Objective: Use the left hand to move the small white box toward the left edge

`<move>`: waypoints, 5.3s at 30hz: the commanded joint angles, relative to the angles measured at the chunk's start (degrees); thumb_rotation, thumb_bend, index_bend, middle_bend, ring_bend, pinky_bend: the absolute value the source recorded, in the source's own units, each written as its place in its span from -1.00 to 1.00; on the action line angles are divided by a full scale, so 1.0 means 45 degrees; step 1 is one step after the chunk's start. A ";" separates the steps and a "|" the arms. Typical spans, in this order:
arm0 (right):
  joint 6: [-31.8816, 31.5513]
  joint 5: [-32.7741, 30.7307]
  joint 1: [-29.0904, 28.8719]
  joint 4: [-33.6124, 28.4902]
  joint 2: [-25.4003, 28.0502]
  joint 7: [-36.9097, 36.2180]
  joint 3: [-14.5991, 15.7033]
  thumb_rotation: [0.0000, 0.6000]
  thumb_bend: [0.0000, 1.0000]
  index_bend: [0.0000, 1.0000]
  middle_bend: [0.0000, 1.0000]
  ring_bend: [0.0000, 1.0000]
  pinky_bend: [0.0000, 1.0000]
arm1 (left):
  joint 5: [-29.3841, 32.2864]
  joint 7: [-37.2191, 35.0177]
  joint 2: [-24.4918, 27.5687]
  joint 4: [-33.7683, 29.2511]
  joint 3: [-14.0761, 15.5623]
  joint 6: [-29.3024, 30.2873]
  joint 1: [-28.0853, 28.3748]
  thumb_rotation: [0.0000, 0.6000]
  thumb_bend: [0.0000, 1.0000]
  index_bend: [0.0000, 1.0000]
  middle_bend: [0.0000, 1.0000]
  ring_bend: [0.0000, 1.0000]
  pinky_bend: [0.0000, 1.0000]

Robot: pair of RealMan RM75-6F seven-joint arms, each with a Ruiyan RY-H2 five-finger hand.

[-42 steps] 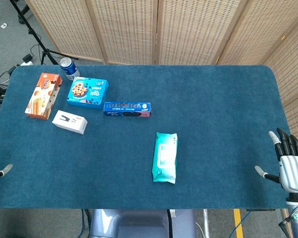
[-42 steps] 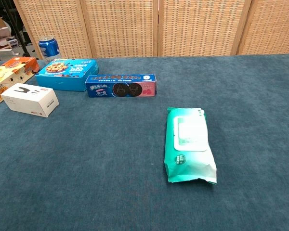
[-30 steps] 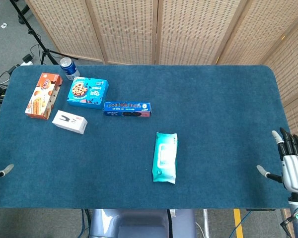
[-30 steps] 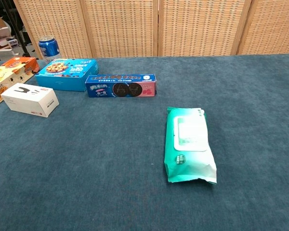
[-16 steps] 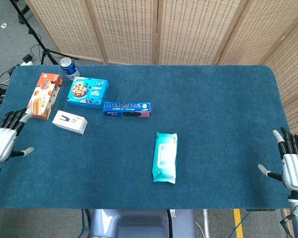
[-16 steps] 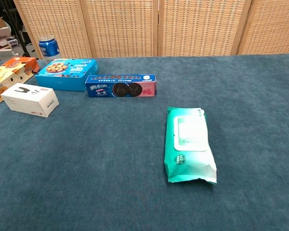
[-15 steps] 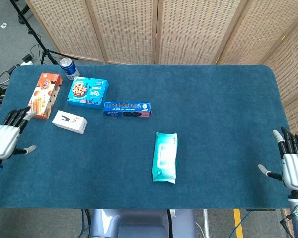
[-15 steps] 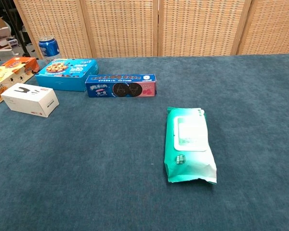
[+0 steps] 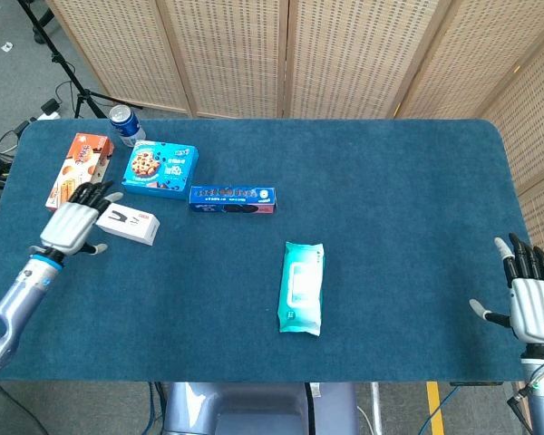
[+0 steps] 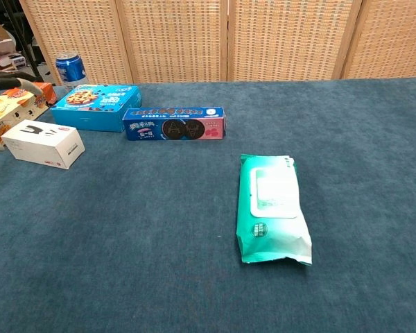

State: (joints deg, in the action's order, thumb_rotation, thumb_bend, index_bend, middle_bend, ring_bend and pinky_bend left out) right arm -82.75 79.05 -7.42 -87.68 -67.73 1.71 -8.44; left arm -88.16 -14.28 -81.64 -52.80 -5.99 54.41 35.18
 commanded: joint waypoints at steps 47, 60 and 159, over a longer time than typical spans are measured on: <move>0.0281 -0.0020 -0.0038 -0.0175 0.0259 -0.0533 0.0051 1.00 -1.00 -1.00 -1.00 -1.00 -1.00 | 0.0832 0.0089 0.4416 -0.5667 0.1541 -0.2600 0.0823 1.00 -0.26 -0.29 -0.42 -0.44 -0.28; 0.0371 -0.0135 -0.0067 -0.0149 0.0242 -0.0491 0.0032 1.00 -1.00 -1.00 -1.00 -1.00 -1.00 | 0.3710 0.1615 0.5319 -0.7302 0.1833 -0.7332 0.2727 1.00 -0.30 -0.21 -0.37 -0.43 -0.28; 0.0268 -0.0053 0.0016 -0.0343 0.0498 -0.0965 0.0029 1.00 -1.00 -1.00 -1.00 -1.00 -1.00 | 0.1184 -0.1987 0.4858 -0.6530 0.1188 0.1809 -0.1121 1.00 -0.95 -1.00 -1.00 -1.00 -1.00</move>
State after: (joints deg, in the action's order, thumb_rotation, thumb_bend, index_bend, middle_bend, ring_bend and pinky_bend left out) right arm -81.52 78.79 -7.35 -89.20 -65.47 -2.66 -8.34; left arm -83.50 -27.19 -57.37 -84.90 1.20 49.76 37.48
